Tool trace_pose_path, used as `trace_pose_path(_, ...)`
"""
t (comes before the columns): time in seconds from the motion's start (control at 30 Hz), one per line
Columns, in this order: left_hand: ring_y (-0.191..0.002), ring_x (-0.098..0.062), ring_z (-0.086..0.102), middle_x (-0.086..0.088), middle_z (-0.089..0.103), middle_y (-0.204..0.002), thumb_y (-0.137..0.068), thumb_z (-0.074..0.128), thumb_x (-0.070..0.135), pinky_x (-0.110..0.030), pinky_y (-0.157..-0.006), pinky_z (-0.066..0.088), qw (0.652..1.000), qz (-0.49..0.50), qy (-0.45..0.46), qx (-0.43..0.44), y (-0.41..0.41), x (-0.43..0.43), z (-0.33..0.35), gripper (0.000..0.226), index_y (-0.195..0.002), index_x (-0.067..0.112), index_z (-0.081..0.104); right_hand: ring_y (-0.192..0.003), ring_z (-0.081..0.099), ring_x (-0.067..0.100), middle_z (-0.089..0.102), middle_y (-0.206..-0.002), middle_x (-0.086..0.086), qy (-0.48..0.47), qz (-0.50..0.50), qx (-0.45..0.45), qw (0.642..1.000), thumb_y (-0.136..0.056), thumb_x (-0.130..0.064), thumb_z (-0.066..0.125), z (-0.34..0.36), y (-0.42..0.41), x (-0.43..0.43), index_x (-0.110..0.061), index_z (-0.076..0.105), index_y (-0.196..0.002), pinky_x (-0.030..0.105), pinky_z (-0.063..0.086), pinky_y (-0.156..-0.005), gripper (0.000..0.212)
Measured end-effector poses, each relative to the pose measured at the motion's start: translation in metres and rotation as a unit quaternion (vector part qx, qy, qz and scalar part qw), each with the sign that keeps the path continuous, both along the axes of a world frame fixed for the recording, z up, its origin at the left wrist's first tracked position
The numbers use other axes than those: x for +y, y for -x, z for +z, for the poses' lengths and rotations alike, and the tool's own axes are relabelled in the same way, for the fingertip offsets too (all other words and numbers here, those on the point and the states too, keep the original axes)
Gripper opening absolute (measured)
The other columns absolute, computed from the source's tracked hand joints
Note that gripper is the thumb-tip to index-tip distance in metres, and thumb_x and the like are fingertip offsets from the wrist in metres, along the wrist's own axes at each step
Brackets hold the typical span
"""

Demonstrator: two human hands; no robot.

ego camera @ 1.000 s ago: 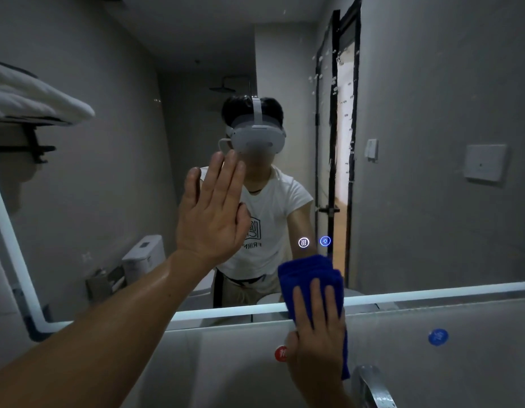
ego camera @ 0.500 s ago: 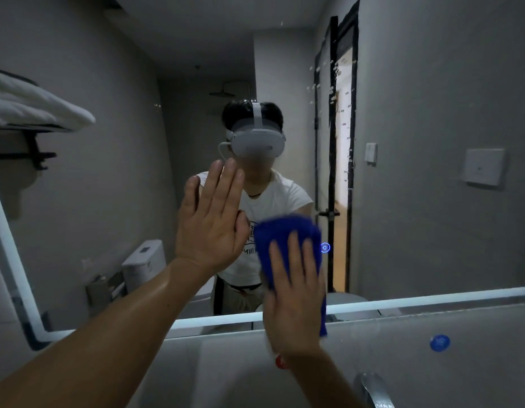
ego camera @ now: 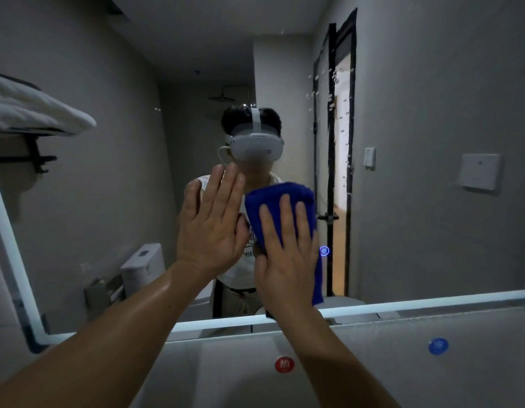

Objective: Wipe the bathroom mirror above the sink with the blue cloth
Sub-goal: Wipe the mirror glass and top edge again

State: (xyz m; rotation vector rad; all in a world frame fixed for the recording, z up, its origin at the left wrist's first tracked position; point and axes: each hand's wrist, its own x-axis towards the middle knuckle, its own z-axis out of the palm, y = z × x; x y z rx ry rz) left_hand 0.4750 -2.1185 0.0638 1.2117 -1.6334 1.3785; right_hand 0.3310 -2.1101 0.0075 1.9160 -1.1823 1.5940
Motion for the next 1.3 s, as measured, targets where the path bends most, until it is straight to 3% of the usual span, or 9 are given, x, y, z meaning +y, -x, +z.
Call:
trace_pose_path(0.2, -0.153, -0.027, 0.011, -0.013, 0.014, -0.165, -0.103, 0.023, 0.038, -0.053, -0.122, 0.012, 1.000, 0.007, -0.015, 0.001, -0.001, 0.000, 0.001, 0.063, -0.157, 0.006, 0.020, -0.153, 0.001, 0.022, 0.000, -0.166, -0.001, 0.015, -0.029, -0.005, 0.999, -0.085, -0.024, 0.051, -0.043, -0.012, -0.006, -0.030, 0.008, -0.158, 0.051, 0.011, -0.120, 0.085)
trace_pose_path(0.33, -0.153, -0.027, 0.009, -0.013, 0.014, -0.165, -0.100, 0.028, 0.035, -0.054, -0.121, 0.013, 1.000, 0.008, -0.020, 0.004, -0.001, 0.000, 0.000, 0.064, -0.157, 0.006, 0.020, -0.153, 0.005, 0.023, 0.002, -0.166, -0.001, 0.032, -0.069, 0.069, 0.995, -0.094, -0.023, 0.050, -0.152, -0.008, -0.002, -0.030, 0.008, -0.158, 0.059, 0.043, -0.099, 0.077)
trace_pose_path(0.5, -0.153, -0.027, 0.011, -0.012, 0.015, -0.165, -0.100, 0.028, 0.033, -0.053, -0.122, 0.013, 1.000, -0.004, -0.018, 0.006, 0.000, 0.001, 0.001, 0.063, -0.156, 0.006, 0.021, -0.152, 0.008, 0.024, 0.006, -0.166, 0.001, 0.039, -0.064, 0.105, 0.992, -0.094, -0.022, 0.043, -0.160, -0.007, 0.002, -0.027, 0.015, -0.158, 0.051, 0.030, -0.112, 0.069)
trace_pose_path(0.67, -0.145, -0.026, 0.033, -0.013, 0.041, -0.154, -0.098, 0.030, 0.030, -0.048, -0.117, 0.021, 0.995, -0.092, -0.016, 0.022, 0.000, 0.015, 0.015, 0.057, -0.148, 0.006, 0.042, -0.152, -0.001, 0.027, 0.003, -0.166, 0.004, 0.044, -0.061, 0.119, 0.990, -0.075, -0.025, 0.077, -0.077, -0.023, 0.007, -0.024, 0.021, -0.155, 0.048, 0.003, -0.118, 0.098)
trace_pose_path(0.77, -0.128, -0.028, 0.045, -0.015, 0.054, -0.136, -0.095, 0.033, 0.028, -0.044, -0.108, 0.028, 0.988, -0.144, 0.031, 0.038, -0.010, 0.026, 0.051, 0.051, -0.138, 0.005, 0.050, -0.151, 0.007, 0.027, 0.014, -0.163, 0.006, 0.051, -0.052, 0.037, 0.997, -0.084, -0.025, 0.053, 0.011, -0.033, 0.002, -0.024, 0.023, -0.154, 0.045, -0.001, -0.120, 0.076)
trace_pose_path(0.87, -0.140, -0.029, 0.031, -0.017, 0.043, -0.148, -0.094, 0.037, 0.028, -0.041, -0.114, 0.017, 0.990, -0.097, 0.068, 0.075, -0.025, 0.025, 0.095, 0.057, -0.145, 0.005, 0.041, -0.152, 0.003, 0.025, 0.016, -0.163, 0.008, 0.054, -0.053, 0.010, 0.997, -0.084, -0.025, 0.045, 0.036, -0.033, -0.005, -0.023, 0.022, -0.155, 0.043, -0.008, -0.122, 0.075)
trace_pose_path(0.97, -0.149, -0.028, 0.017, -0.015, 0.028, -0.160, -0.095, 0.035, 0.030, -0.034, -0.120, 0.000, 0.992, -0.053, 0.046, 0.104, -0.030, 0.019, 0.119, 0.062, -0.152, 0.006, 0.032, -0.152, -0.004, 0.025, 0.004, -0.165, 0.008, 0.064, -0.083, 0.070, 0.992, -0.082, -0.030, 0.055, -0.011, -0.035, -0.003, -0.024, 0.012, -0.157, 0.047, -0.002, -0.120, 0.087)
trace_pose_path(1.07, -0.151, -0.028, 0.015, -0.013, 0.025, -0.162, -0.095, 0.033, 0.030, -0.044, -0.121, 0.007, 0.995, -0.033, 0.038, 0.092, -0.030, 0.013, 0.121, 0.063, -0.153, 0.007, 0.031, -0.152, -0.001, 0.027, -0.003, -0.166, 0.005, 0.093, -0.087, 0.136, 0.982, -0.081, -0.031, 0.057, -0.022, -0.026, -0.005, -0.024, 0.013, -0.157, 0.046, 0.003, -0.119, 0.088)
trace_pose_path(1.3, -0.150, -0.028, 0.020, -0.011, 0.029, -0.161, -0.095, 0.030, 0.032, -0.049, -0.119, 0.017, 0.995, -0.028, 0.052, 0.085, -0.033, 0.010, 0.117, 0.062, -0.151, 0.007, 0.036, -0.146, 0.024, 0.032, 0.034, -0.157, 0.014, 0.155, -0.095, -0.007, 0.983, -0.081, -0.023, 0.049, 0.111, 0.050, -0.033, -0.016, 0.042, -0.148, 0.054, 0.019, -0.117, 0.067)
